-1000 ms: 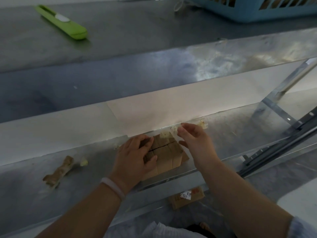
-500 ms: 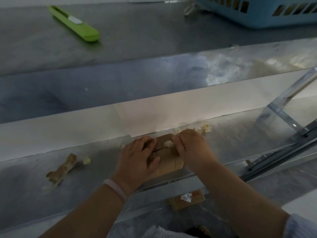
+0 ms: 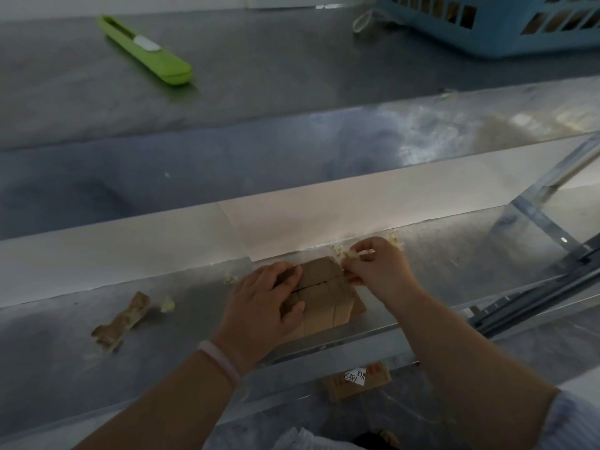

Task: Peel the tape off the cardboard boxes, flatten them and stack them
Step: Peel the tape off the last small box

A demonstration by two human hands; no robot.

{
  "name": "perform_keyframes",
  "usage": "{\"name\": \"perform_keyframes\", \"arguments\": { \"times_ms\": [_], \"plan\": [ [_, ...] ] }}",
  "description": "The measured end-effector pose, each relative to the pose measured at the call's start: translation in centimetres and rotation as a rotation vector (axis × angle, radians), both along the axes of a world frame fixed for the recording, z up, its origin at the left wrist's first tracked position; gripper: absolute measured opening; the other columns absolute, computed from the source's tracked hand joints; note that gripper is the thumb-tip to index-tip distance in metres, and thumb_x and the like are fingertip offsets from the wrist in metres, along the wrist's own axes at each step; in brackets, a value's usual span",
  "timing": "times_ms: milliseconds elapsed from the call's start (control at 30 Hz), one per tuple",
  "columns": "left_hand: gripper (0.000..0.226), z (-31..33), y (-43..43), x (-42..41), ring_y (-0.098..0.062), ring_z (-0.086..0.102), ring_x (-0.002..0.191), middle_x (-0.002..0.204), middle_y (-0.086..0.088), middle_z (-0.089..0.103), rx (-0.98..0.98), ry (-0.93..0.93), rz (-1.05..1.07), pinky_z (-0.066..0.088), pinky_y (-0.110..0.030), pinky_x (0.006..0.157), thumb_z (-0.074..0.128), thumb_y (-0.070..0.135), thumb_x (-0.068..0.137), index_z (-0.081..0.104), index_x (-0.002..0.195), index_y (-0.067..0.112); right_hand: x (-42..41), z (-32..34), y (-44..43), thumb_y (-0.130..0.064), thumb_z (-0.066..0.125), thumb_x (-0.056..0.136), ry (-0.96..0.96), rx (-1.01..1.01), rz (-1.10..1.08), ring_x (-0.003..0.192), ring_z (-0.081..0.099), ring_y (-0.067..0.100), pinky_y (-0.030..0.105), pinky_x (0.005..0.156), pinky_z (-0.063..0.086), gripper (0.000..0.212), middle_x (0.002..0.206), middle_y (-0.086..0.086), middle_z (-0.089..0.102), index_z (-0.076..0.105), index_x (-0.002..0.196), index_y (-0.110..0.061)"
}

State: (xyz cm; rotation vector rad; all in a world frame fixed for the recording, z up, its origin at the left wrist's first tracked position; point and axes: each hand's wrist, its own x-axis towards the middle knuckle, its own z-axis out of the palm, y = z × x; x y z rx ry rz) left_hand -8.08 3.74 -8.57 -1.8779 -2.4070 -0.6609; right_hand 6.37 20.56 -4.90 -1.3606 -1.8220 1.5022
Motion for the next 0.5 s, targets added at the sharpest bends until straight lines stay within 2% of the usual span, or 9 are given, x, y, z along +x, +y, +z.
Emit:
{"name": "perform_keyframes", "arguments": {
  "times_ms": [67,133,200,267,400,467,500],
  "plan": [
    [0.055,0.0,0.0,0.0,-0.021,0.054,0.116,0.13,-0.001,0.055,0.002,-0.004,-0.01,0.047,-0.044,0.093,0.047,0.047,0.084,0.059,0.128,0.017,-0.2,-0.6,0.0,-0.019,0.075,0.082,-0.052,0.136,-0.021,0.072,0.07,0.013,0.032,0.068,0.059,0.019,0.088,-0.001,0.071,0.06,0.093,-0.021],
    [0.055,0.0,0.0,0.0,-0.021,0.054,0.116,0.129,-0.001,0.055,-0.006,0.0,-0.01,0.047,-0.043,0.094,0.047,0.047,0.084,0.059,0.129,0.017,-0.5,-0.8,-0.4,-0.026,0.07,0.087,-0.162,0.348,0.048,0.079,0.065,0.007,0.021,0.067,0.05,0.013,0.087,-0.01,0.067,0.061,0.096,-0.025],
    [0.056,0.1,0.0,0.0,-0.021,0.053,0.116,0.13,-0.001,0.054,-0.021,0.008,-0.006,0.046,-0.042,0.095,0.045,0.048,0.084,0.058,0.129,0.017,-0.7,-1.1,-0.5,-0.025,0.065,0.09,-0.233,0.521,0.152,0.085,0.063,0.012,0.023,0.073,0.049,0.012,0.093,-0.006,0.067,0.067,0.101,-0.025],
    [0.057,0.1,0.0,-0.1,-0.021,0.052,0.116,0.13,0.0,0.054,-0.033,0.002,-0.003,0.045,-0.042,0.097,0.044,0.05,0.084,0.057,0.13,0.018,-0.5,-1.6,-0.4,-0.023,0.063,0.091,-0.25,0.606,0.228,0.088,0.064,0.016,0.027,0.08,0.051,0.018,0.102,-0.001,0.069,0.07,0.107,-0.022],
    [0.057,-0.1,0.1,-0.3,-0.022,0.052,0.117,0.131,0.0,0.053,-0.031,-0.017,0.0,0.046,-0.044,0.095,0.046,0.05,0.084,0.057,0.13,0.018,0.7,-1.4,-0.1,-0.025,0.058,0.094,-0.194,0.595,0.366,0.1,0.06,0.01,0.028,0.094,0.05,0.028,0.117,-0.002,0.065,0.068,0.12,-0.022],
    [0.057,-0.2,0.2,-0.4,-0.021,0.052,0.117,0.132,0.001,0.053,-0.03,-0.024,0.001,0.046,-0.045,0.094,0.046,0.05,0.085,0.057,0.13,0.018,0.9,-1.0,-0.3,-0.027,0.056,0.095,-0.123,0.489,0.368,0.108,0.056,0.006,0.023,0.099,0.044,0.026,0.12,-0.007,0.063,0.07,0.116,-0.024],
    [0.057,-0.2,0.2,-0.4,-0.021,0.052,0.117,0.131,0.001,0.053,-0.026,-0.023,-0.002,0.047,-0.045,0.094,0.046,0.05,0.084,0.057,0.13,0.018,0.8,-0.9,-0.3,-0.028,0.058,0.094,-0.105,0.439,0.342,0.107,0.057,0.004,0.022,0.098,0.044,0.023,0.116,-0.009,0.064,0.074,0.11,-0.024]
  ]
}}
